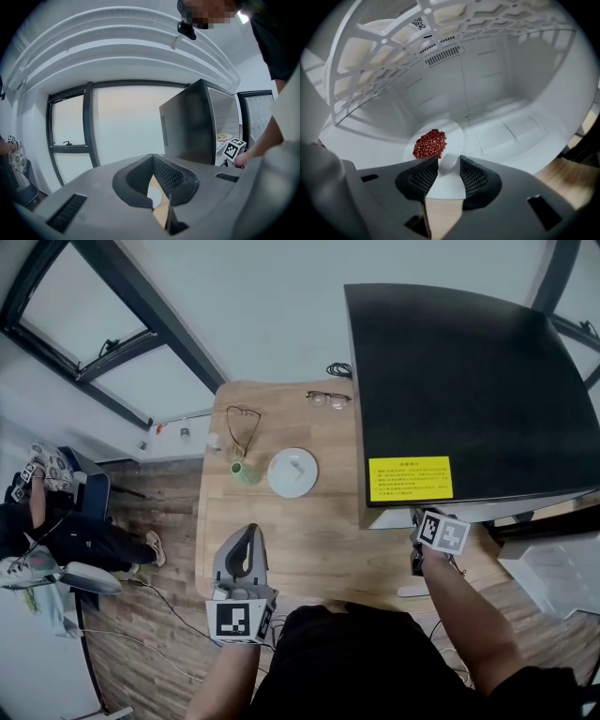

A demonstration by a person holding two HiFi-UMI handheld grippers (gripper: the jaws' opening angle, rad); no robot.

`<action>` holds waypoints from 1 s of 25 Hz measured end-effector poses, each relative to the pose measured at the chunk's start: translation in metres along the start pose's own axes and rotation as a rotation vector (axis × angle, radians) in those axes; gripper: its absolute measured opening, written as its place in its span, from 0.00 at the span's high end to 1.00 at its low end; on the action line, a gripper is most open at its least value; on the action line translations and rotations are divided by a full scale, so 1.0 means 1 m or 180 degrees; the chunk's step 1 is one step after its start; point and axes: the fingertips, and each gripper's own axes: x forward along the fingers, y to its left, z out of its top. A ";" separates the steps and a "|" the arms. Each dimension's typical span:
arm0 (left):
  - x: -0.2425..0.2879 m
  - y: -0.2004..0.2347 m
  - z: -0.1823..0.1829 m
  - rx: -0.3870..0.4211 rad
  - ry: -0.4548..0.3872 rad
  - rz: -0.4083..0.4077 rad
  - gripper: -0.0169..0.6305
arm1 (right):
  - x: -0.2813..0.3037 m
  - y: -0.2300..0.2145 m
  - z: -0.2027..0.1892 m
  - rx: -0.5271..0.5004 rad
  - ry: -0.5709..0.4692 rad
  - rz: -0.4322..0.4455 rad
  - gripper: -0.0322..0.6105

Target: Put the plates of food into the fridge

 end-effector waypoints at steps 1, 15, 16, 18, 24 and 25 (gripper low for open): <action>0.001 -0.001 0.001 -0.0017 -0.0023 -0.0021 0.97 | -0.003 -0.001 0.001 -0.0072 -0.0062 -0.0033 0.70; 0.017 -0.033 0.006 -0.0097 -0.0135 -0.0402 0.97 | -0.096 0.028 0.032 -0.0807 -0.1077 0.0331 0.71; 0.019 -0.038 0.007 -0.0099 -0.0153 -0.0445 0.97 | -0.106 0.029 0.035 -0.0861 -0.1140 0.0335 0.73; 0.022 -0.048 0.009 -0.0109 -0.0181 -0.0528 0.97 | -0.126 0.031 0.041 -0.0953 -0.1256 0.0348 0.78; 0.027 -0.070 0.015 -0.0142 -0.0228 -0.0708 0.97 | -0.178 0.043 0.056 -0.1098 -0.1568 0.0548 0.90; 0.027 -0.073 0.015 -0.0149 -0.0230 -0.0727 0.97 | -0.185 0.046 0.057 -0.1133 -0.1610 0.0587 0.92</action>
